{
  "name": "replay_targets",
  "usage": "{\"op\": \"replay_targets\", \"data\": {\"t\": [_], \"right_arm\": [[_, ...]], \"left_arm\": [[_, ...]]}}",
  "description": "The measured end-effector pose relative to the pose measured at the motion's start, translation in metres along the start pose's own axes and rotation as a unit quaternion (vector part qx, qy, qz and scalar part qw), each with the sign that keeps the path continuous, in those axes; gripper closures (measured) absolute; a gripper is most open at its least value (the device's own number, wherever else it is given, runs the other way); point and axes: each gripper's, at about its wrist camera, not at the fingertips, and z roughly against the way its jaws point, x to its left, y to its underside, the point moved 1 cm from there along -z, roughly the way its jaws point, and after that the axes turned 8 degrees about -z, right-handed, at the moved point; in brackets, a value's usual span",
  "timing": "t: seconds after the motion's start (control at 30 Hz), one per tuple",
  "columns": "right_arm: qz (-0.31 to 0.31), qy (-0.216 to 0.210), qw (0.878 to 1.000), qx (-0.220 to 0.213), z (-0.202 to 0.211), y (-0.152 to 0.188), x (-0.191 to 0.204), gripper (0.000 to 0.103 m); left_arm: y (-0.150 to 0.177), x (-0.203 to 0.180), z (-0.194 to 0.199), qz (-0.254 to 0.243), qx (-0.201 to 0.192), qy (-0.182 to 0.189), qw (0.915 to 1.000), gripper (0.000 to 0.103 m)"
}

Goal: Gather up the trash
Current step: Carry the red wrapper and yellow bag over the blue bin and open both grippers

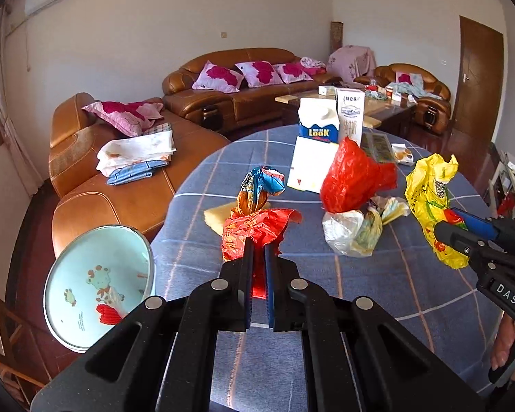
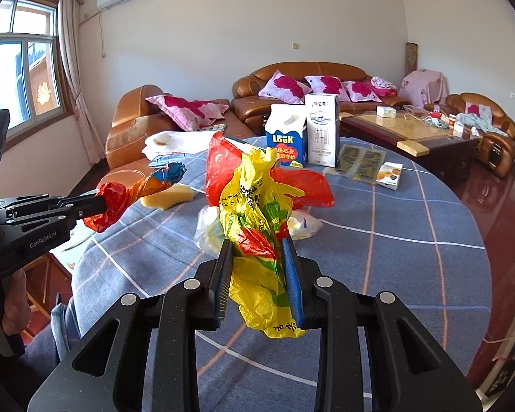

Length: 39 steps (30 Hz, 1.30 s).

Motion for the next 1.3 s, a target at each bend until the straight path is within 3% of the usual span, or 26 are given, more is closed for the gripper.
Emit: {"op": "replay_targets", "data": {"t": [0.27, 0.57, 1.3], "right_arm": [[0.011, -0.04, 0.999, -0.003, -0.026, -0.023, 0.031, 0.074], [0.034, -0.069, 0.997, -0.007, -0.065, -0.045, 0.07, 0.074], [0.09, -0.103, 0.991, -0.003, -0.132, -0.054, 0.146, 0.074]], "left_arm": [[-0.001, 0.032, 0.011, 0.022, -0.026, -0.071, 0.9969, 0.097], [0.004, 0.079, 0.015, 0.054, -0.024, -0.131, 0.9896, 0.097], [0.02, 0.139, 0.022, 0.087, -0.007, -0.205, 0.9748, 0.097]]}}
